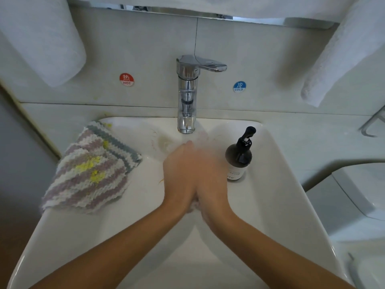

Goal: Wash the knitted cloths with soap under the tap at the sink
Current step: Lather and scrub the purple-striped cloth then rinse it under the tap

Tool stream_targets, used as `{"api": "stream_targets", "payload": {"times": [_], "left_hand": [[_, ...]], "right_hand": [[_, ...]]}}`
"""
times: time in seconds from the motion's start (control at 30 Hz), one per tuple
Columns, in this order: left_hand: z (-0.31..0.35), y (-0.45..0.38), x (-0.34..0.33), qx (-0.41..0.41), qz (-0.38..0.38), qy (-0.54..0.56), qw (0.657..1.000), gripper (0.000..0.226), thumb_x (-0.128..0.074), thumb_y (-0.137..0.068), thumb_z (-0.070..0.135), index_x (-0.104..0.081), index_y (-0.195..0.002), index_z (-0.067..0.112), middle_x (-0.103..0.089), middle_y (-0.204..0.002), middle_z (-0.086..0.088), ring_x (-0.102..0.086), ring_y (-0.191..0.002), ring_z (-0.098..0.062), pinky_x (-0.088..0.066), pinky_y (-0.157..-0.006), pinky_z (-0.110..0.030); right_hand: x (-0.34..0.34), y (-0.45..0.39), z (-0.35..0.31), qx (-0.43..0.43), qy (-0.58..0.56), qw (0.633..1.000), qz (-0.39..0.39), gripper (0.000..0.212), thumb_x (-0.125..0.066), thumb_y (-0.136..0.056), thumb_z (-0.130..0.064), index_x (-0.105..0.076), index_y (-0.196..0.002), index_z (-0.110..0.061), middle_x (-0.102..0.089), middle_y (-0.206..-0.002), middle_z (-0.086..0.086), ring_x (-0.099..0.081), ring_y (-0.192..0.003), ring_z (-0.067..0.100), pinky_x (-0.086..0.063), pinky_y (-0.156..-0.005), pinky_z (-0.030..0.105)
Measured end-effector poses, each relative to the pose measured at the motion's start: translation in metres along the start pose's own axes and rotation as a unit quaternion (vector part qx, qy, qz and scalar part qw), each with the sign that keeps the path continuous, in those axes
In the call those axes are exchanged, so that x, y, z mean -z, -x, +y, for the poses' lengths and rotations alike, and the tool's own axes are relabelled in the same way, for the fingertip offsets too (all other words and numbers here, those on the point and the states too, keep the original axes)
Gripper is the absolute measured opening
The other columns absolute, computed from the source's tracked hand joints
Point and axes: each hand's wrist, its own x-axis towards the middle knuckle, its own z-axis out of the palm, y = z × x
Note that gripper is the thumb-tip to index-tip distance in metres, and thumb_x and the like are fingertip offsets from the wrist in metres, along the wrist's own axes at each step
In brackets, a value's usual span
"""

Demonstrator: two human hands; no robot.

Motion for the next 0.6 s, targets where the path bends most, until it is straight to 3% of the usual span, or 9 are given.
{"api": "stream_targets", "payload": {"times": [0.07,0.2,0.3,0.4,0.5,0.6], "left_hand": [[-0.002,0.001,0.001,0.000,0.004,0.000,1.000,0.041,-0.042,-0.103,0.021,-0.052,-0.065,0.010,-0.053,-0.054,0.005,-0.052,-0.055,-0.009,-0.044,-0.053,-0.025],[0.004,0.021,-0.003,-0.004,-0.010,0.000,1.000,0.039,-0.040,-0.103,0.020,-0.053,-0.069,0.005,-0.054,-0.058,-0.007,-0.054,-0.057,-0.011,-0.046,-0.054,-0.026],[-0.001,0.003,0.000,-0.006,-0.014,-0.005,1.000,0.040,-0.041,-0.103,0.021,-0.054,-0.067,0.009,-0.053,-0.055,0.000,-0.053,-0.054,-0.007,-0.045,-0.054,-0.022],[-0.001,-0.016,0.011,-0.010,-0.041,-0.016,0.999,0.041,-0.044,-0.102,0.022,-0.044,-0.062,0.013,-0.042,-0.051,0.009,-0.041,-0.049,-0.005,-0.037,-0.050,-0.019],[0.007,-0.028,0.027,-0.031,-0.077,-0.040,0.996,0.042,-0.051,-0.099,0.019,-0.038,-0.061,0.007,-0.033,-0.046,0.011,-0.032,-0.041,-0.003,-0.031,-0.043,-0.014],[0.013,-0.041,0.041,-0.034,-0.125,-0.074,0.989,0.040,-0.059,-0.094,0.015,-0.041,-0.060,0.003,-0.030,-0.051,0.007,-0.028,-0.045,-0.005,-0.027,-0.045,-0.014]], "right_hand": [[-0.001,-0.002,-0.003,-0.004,0.004,1.000,-0.016,0.043,-0.050,-0.099,-0.022,-0.044,-0.056,-0.019,-0.042,-0.053,0.000,-0.042,-0.057,0.017,-0.036,-0.056,0.033],[-0.001,-0.022,-0.014,-0.018,0.012,1.000,0.018,0.044,-0.048,-0.099,-0.023,-0.032,-0.058,-0.018,-0.031,-0.052,0.000,-0.032,-0.052,0.017,-0.030,-0.053,0.033],[0.003,-0.002,-0.006,0.006,0.025,0.999,-0.024,0.041,-0.049,-0.098,-0.028,-0.044,-0.060,-0.014,-0.045,-0.056,0.006,-0.046,-0.055,0.020,-0.037,-0.053,0.033],[0.010,-0.008,-0.016,-0.026,0.023,0.996,-0.088,0.038,-0.055,-0.097,-0.026,-0.052,-0.064,-0.006,-0.046,-0.063,0.012,-0.044,-0.060,0.022,-0.037,-0.061,0.034],[0.025,-0.025,-0.038,-0.008,0.056,0.993,-0.104,0.038,-0.059,-0.095,-0.023,-0.044,-0.061,-0.016,-0.035,-0.061,0.007,-0.031,-0.061,0.022,-0.031,-0.060,0.030],[0.044,-0.033,-0.051,-0.008,0.143,0.976,-0.166,0.031,-0.064,-0.092,-0.020,-0.054,-0.062,-0.017,-0.046,-0.053,-0.009,-0.042,-0.049,0.009,-0.038,-0.049,0.017]]}}
